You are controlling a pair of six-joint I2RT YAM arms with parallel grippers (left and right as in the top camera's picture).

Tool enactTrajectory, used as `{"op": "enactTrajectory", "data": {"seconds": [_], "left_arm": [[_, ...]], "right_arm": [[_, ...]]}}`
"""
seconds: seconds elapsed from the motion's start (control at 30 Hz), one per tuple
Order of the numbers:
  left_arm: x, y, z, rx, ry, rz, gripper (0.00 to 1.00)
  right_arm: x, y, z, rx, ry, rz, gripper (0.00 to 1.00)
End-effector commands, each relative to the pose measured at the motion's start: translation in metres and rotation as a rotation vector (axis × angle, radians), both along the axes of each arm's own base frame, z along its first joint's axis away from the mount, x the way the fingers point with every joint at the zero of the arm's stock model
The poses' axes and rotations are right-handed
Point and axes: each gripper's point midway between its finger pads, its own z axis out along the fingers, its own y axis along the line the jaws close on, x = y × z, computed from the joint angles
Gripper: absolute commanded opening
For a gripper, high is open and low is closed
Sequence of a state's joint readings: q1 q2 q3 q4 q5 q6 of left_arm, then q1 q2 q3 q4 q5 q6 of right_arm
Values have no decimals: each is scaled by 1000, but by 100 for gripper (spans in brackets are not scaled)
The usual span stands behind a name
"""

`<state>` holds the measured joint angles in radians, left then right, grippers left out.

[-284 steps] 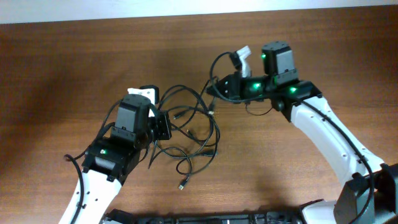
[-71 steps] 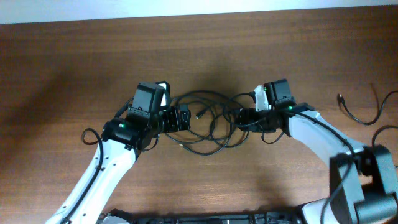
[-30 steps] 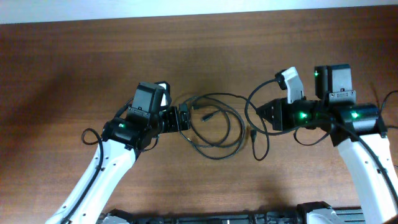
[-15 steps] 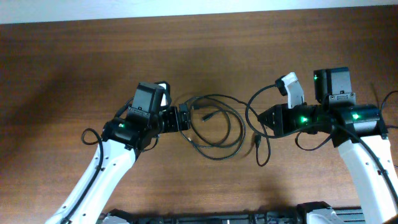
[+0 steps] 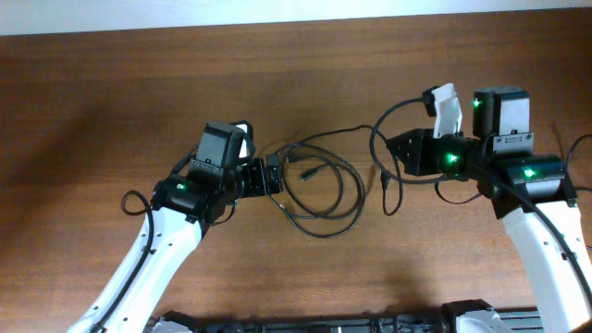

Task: Untangle cables

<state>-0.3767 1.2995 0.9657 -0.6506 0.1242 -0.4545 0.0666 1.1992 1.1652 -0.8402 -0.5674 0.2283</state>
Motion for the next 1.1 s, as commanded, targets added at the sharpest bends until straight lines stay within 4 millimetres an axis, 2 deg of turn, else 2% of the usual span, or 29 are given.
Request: {"op": "enactTrajectory", "data": {"seconds": [0.0, 0.17, 0.3, 0.43, 0.57, 0.63, 0.8, 0.93, 1.03, 1.07], "left_arm": [[0, 1, 3, -13, -6, 1, 99], [0, 1, 3, -13, -7, 2, 99], [0, 1, 3, -12, -6, 2, 99], [8, -3, 9, -29, -46, 1, 99], [7, -3, 6, -25, -35, 1, 98], [6, -3, 0, -28, -14, 11, 92], [-8, -1, -32, -51, 151, 141, 93], [-18, -9, -64, -34, 277, 188, 94], [-25, -22, -91, -6, 353, 187, 78], [-26, -26, -97, -3, 369, 192, 76]], "right_arm": [[6, -11, 4, -24, 4, -104, 4], [-2, -8, 1, -9, 41, -85, 4], [-6, 3, 7, 41, 36, -33, 4], [-4, 13, 21, 72, -47, 52, 4], [6, 18, 38, 99, -141, 78, 4], [9, 18, 42, 99, -165, 79, 4], [9, 18, 41, 99, -159, 79, 4], [8, 18, 40, 99, -153, 79, 4], [7, 18, 40, 99, -151, 79, 4], [7, 18, 39, 99, -149, 78, 4]]}}
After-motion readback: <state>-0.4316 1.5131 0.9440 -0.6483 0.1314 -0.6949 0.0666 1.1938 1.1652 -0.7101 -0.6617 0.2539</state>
